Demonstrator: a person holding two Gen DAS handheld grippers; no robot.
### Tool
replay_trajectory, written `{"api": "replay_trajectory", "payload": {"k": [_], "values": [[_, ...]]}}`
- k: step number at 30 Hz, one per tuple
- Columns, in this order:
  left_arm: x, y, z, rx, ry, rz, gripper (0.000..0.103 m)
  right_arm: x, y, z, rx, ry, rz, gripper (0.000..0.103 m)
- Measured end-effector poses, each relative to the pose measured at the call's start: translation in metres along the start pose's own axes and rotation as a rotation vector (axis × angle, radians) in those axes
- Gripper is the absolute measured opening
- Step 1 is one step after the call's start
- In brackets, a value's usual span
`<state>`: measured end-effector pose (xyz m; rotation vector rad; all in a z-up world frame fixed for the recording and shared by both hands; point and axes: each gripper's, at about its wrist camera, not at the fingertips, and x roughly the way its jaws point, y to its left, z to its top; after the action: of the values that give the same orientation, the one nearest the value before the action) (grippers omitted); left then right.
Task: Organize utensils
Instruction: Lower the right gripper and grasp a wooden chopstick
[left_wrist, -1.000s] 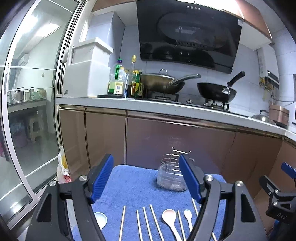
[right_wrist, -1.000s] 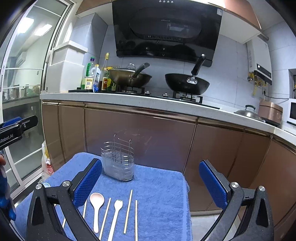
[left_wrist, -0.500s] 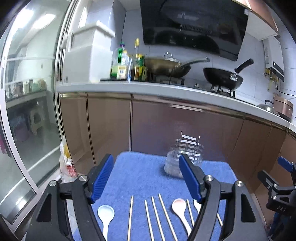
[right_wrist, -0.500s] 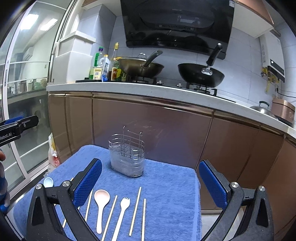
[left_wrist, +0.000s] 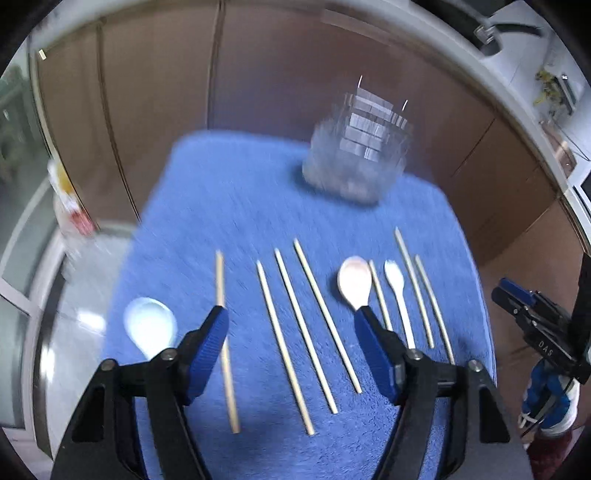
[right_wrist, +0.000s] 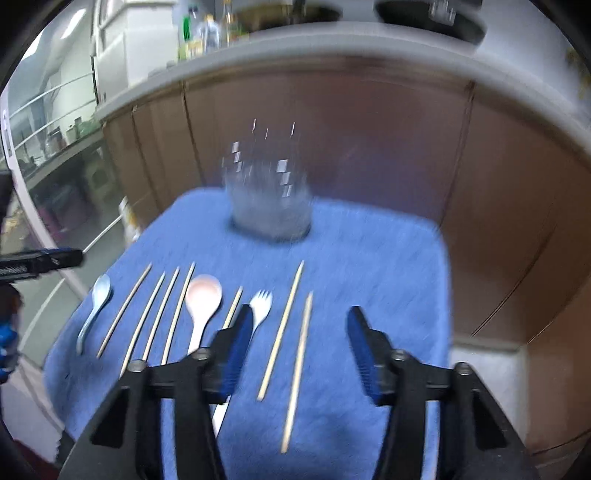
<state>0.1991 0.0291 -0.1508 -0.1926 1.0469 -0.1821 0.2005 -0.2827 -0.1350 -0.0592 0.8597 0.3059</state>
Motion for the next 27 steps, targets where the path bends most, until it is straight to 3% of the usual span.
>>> {"api": "replay_trajectory", "payload": {"k": [2, 3, 6, 8, 14, 27], "values": [[0.028, 0.003, 0.008, -0.019, 0.073, -0.019, 0.050, 0.022, -0.006, -0.001, 0.017, 0.066, 0.040, 0.029], [0.040, 0.004, 0.012, -0.034, 0.100, -0.026, 0.050, 0.029, -0.009, -0.001, 0.024, 0.090, 0.054, 0.025], [0.066, 0.009, 0.023, -0.066, 0.160, -0.032, 0.045, 0.050, -0.017, -0.001, 0.037, 0.148, 0.094, 0.023], [0.080, 0.011, 0.029, -0.085, 0.201, -0.049, 0.034, 0.062, -0.022, 0.001, 0.043, 0.180, 0.115, 0.021], [0.109, 0.014, 0.041, -0.125, 0.277, -0.050, 0.031, 0.087, -0.030, 0.011, 0.054, 0.273, 0.152, 0.019], [0.146, 0.014, 0.055, -0.146, 0.364, 0.005, 0.018, 0.159, -0.019, 0.039, -0.040, 0.470, 0.020, 0.020]]}}
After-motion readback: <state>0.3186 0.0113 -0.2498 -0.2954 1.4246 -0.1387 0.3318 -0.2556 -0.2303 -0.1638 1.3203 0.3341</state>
